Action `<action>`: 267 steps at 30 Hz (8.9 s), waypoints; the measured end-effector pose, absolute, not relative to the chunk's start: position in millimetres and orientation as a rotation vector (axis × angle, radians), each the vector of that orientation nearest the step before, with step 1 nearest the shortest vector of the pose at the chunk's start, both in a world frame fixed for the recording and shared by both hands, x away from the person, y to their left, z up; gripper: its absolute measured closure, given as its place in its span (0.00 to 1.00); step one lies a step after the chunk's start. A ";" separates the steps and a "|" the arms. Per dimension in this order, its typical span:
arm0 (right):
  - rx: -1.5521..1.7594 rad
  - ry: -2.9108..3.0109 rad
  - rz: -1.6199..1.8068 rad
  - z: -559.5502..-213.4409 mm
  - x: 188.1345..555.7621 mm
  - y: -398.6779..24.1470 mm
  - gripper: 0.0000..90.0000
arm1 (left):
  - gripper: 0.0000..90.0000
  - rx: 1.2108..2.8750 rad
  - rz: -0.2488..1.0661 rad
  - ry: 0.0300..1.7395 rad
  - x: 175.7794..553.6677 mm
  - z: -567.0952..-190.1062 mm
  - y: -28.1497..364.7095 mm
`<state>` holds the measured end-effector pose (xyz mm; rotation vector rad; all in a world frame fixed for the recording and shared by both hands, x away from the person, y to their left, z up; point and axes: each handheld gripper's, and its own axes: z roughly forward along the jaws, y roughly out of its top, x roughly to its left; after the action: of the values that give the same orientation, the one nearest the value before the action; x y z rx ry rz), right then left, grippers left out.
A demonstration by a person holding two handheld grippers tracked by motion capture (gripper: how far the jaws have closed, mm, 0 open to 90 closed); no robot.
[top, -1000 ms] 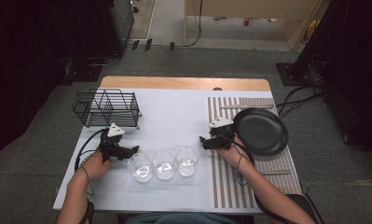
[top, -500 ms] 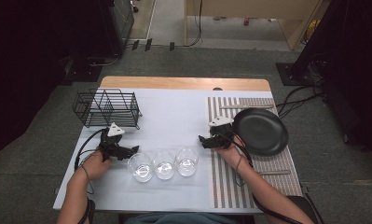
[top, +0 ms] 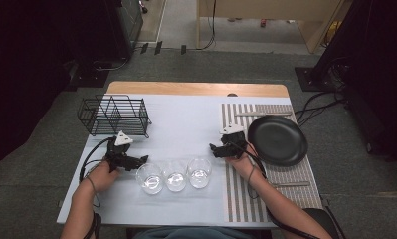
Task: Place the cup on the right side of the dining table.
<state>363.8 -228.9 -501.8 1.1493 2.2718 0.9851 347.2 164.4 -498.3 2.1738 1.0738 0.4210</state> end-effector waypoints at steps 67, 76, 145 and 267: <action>1.240 2.395 1.075 -483.5 371.3 -229.0 0.25 | 0.00 2.172 0.422 1.074 347.1 -498.3 164.5; 1.242 2.395 1.100 -481.0 370.2 -228.6 0.25 | 0.00 2.171 0.421 1.074 347.1 -498.4 164.6; 1.171 2.423 1.173 -457.6 351.7 -222.2 0.26 | 0.00 2.169 0.423 1.072 346.9 -498.7 164.6; 0.869 2.487 1.365 -422.7 308.6 -202.3 0.20 | 0.00 2.168 0.424 1.072 346.8 -498.7 164.6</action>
<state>308.6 -202.3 -422.7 0.8689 2.4874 1.3650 346.8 164.6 -498.7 2.1678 1.0720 0.4236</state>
